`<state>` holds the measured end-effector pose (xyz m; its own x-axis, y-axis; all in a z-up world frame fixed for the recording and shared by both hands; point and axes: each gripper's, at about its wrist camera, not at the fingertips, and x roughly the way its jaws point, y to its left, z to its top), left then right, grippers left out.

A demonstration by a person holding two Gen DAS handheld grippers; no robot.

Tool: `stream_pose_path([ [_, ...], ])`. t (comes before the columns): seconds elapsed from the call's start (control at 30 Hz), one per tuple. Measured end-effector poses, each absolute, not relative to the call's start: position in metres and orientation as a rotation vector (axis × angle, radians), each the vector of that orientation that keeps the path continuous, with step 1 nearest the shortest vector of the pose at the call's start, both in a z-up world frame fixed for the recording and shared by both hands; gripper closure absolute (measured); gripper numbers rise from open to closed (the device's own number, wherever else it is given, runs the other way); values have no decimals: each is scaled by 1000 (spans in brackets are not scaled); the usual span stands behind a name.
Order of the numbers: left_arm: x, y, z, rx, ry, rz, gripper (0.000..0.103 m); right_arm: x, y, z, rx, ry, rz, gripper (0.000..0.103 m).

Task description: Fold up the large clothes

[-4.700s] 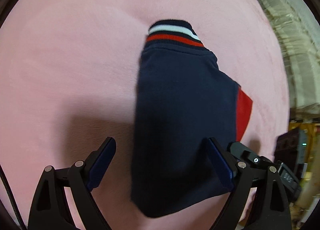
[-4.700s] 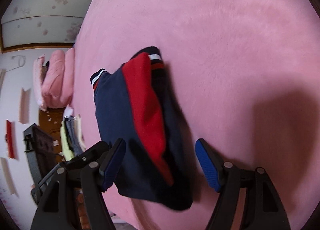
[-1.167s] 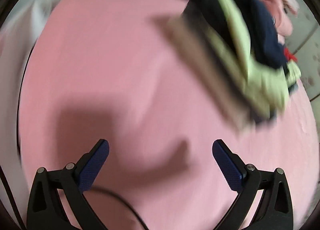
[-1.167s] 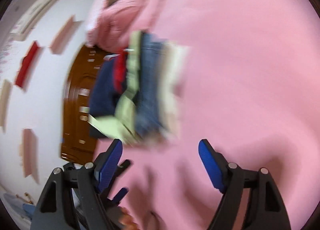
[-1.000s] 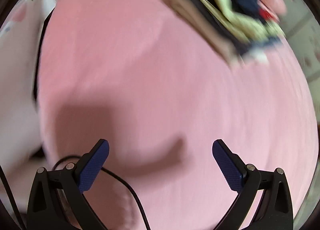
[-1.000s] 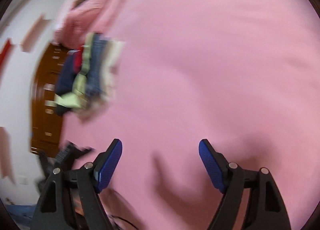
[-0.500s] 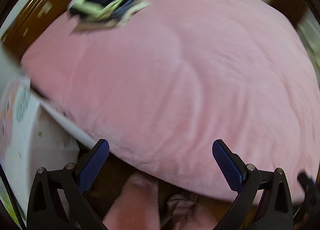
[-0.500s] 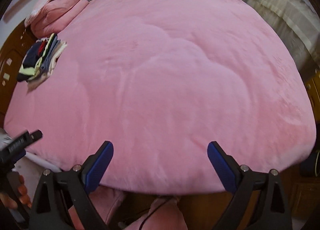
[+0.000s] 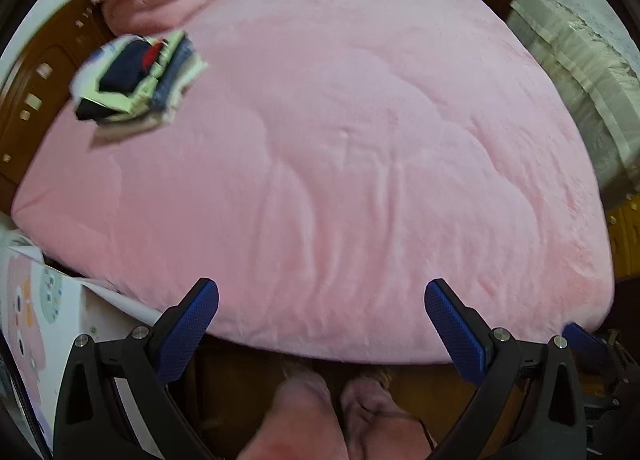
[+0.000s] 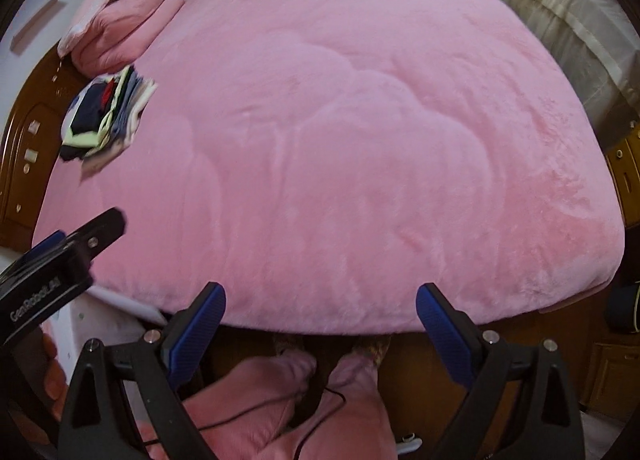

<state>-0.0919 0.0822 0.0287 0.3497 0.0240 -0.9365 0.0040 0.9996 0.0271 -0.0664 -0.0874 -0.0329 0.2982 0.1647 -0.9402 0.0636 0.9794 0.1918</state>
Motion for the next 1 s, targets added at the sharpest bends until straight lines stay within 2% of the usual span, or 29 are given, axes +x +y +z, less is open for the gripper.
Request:
stream_pose_path([
  [0.33,-94,85,62,55,1133,8,1,-58,-76,6,189,1200,98,6],
  [0.6,-101,99,82,53,1072,43,1,-62,-83,43,199,1058,68,6],
  [1.0,-105,88,91,99,1016,2,1,-64,-82,51,177,993,65,6],
])
